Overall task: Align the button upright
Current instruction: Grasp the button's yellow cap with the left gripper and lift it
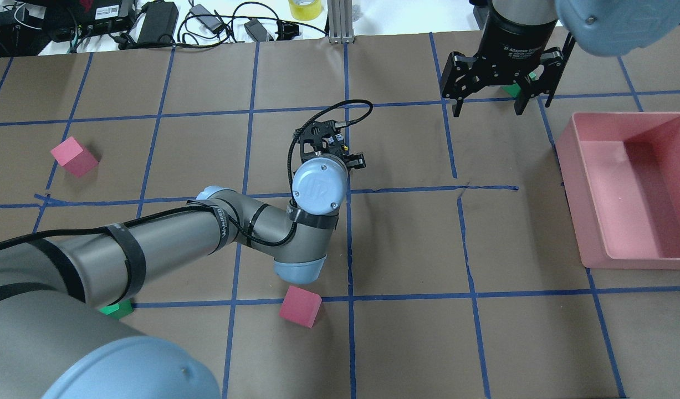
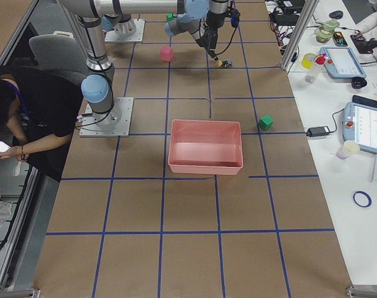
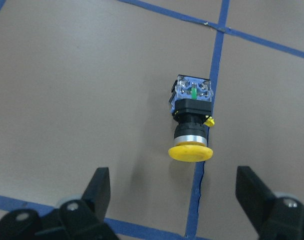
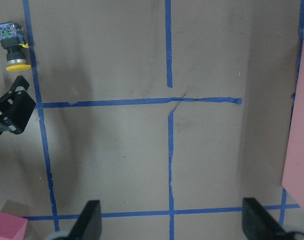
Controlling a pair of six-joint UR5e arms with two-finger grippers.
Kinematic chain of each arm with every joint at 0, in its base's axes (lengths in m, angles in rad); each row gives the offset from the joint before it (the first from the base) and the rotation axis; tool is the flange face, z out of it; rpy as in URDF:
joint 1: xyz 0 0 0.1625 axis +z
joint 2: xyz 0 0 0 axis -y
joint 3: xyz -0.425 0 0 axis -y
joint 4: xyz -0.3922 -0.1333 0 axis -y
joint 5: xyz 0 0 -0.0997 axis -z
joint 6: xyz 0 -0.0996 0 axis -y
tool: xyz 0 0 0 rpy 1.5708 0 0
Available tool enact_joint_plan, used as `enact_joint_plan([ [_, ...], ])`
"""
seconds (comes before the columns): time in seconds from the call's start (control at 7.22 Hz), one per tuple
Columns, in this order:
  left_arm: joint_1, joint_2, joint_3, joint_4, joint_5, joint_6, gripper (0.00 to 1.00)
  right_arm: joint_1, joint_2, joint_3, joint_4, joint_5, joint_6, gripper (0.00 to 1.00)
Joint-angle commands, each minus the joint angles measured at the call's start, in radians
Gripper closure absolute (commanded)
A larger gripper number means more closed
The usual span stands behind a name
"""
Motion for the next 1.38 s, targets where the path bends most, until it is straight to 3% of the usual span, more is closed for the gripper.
enact_joint_plan([
  [0.0,-0.013,-0.068,0.047,0.049,0.019,0.127,0.15,-0.001,-0.003,0.0,0.0,-0.007,-0.025,0.0],
  [0.14,-0.013,-0.086,0.039,0.129,0.011,0.202,0.17,-0.002,-0.002,0.0,0.0,-0.007,-0.025,0.0],
  [0.28,-0.013,-0.102,0.042,0.148,0.007,0.201,0.18,0.001,-0.005,0.0,0.001,-0.008,-0.019,0.0],
  [0.55,-0.013,-0.117,0.041,0.168,0.017,0.203,0.32,0.001,-0.009,0.0,0.001,-0.01,-0.016,0.0],
  [0.69,-0.007,-0.12,0.044,0.171,0.017,0.203,0.32,0.001,-0.009,0.0,0.001,-0.008,-0.016,0.0],
  [0.97,-0.006,-0.135,0.047,0.172,0.019,0.183,0.58,0.002,-0.009,0.0,0.0,-0.01,-0.014,0.0],
  [1.25,0.014,-0.128,0.051,0.169,0.014,0.183,0.76,0.005,-0.008,0.0,-0.014,-0.005,-0.013,0.0],
])
